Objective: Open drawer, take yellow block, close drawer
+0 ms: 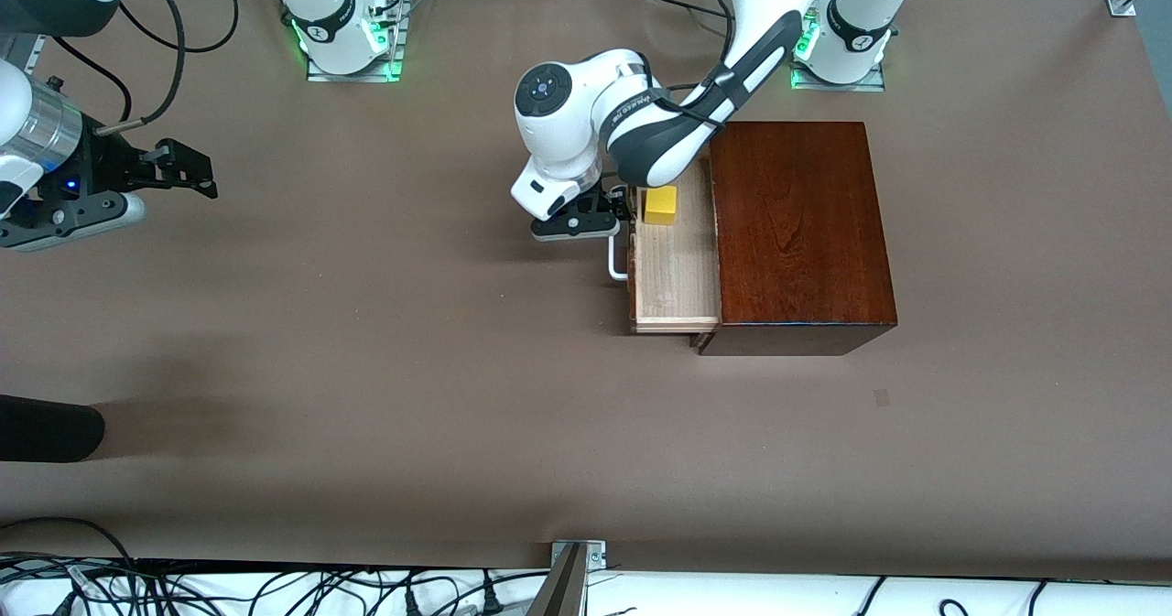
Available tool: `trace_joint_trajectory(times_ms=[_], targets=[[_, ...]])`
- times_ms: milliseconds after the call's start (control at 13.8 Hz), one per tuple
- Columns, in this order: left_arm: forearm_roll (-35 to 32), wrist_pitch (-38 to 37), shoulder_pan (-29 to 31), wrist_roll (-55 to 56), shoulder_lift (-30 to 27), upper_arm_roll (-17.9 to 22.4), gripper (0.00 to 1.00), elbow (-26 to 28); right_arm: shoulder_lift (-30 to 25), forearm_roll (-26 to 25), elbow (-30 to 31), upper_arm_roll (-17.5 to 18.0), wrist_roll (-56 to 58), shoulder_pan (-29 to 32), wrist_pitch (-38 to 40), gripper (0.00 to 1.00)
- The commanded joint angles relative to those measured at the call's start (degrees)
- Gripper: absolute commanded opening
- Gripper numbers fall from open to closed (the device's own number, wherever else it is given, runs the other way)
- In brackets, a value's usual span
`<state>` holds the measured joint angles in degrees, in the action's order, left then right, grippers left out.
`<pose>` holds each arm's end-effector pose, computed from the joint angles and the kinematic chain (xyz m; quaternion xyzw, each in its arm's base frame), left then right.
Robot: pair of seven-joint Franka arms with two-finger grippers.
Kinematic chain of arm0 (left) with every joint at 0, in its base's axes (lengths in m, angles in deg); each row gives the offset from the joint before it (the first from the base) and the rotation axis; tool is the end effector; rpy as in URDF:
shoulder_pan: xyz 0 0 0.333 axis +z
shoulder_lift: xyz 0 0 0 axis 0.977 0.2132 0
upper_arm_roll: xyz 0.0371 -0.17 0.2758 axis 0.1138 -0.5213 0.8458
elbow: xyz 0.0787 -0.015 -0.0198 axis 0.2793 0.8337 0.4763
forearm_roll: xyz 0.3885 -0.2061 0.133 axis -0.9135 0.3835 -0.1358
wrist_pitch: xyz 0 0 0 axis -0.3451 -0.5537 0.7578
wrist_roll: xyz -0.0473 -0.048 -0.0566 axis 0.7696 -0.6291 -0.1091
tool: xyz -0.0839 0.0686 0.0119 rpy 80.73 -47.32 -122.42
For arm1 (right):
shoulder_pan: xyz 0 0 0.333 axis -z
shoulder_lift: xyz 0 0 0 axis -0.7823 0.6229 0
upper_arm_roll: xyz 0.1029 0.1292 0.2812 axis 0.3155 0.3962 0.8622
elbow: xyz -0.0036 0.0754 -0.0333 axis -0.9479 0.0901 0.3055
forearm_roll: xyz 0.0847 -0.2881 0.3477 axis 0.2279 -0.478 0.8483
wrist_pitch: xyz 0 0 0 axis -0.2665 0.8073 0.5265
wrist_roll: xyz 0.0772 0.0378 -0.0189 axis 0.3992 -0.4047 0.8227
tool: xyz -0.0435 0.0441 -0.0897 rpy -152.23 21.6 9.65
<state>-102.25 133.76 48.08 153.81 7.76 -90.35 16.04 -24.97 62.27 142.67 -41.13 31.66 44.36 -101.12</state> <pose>0.5002 -0.5960 0.2864 -0.9980 -0.0351 -0.0133 0.0518 0.6469 0.0391 0.5675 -0.9885 -0.1430 0.0484 0.0130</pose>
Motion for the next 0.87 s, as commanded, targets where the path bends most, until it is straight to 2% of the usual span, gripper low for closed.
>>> trace_joint_trajectory(times_ms=[0, 218, 508, 798], targets=[[3.0, -5.1, 0.3, -0.6, -3.3, -0.3, 1.00, -2.8, 0.6, -0.2, -1.0, 0.1, 0.2, -0.1, -0.1, 1.00], [6.7, -13.6, 3.7, -9.6, -6.9, -0.2, 1.00, -6.3, 0.7, -0.1, -1.0, 0.1, 0.2, 0.0, 0.0, 1.00], [8.5, -24.8, 13.2, -23.7, -14.9, -0.1, 1.00, -6.9, 2.0, 0.1, -1.0, 0.4, 0.2, -0.4, 0.0, 1.00], [10.9, -28.6, 24.3, -30.5, -19.0, -0.3, 1.00, -7.0, 5.6, 0.5, -1.1, 1.3, 0.3, -4.8, 0.6, 1.00]])
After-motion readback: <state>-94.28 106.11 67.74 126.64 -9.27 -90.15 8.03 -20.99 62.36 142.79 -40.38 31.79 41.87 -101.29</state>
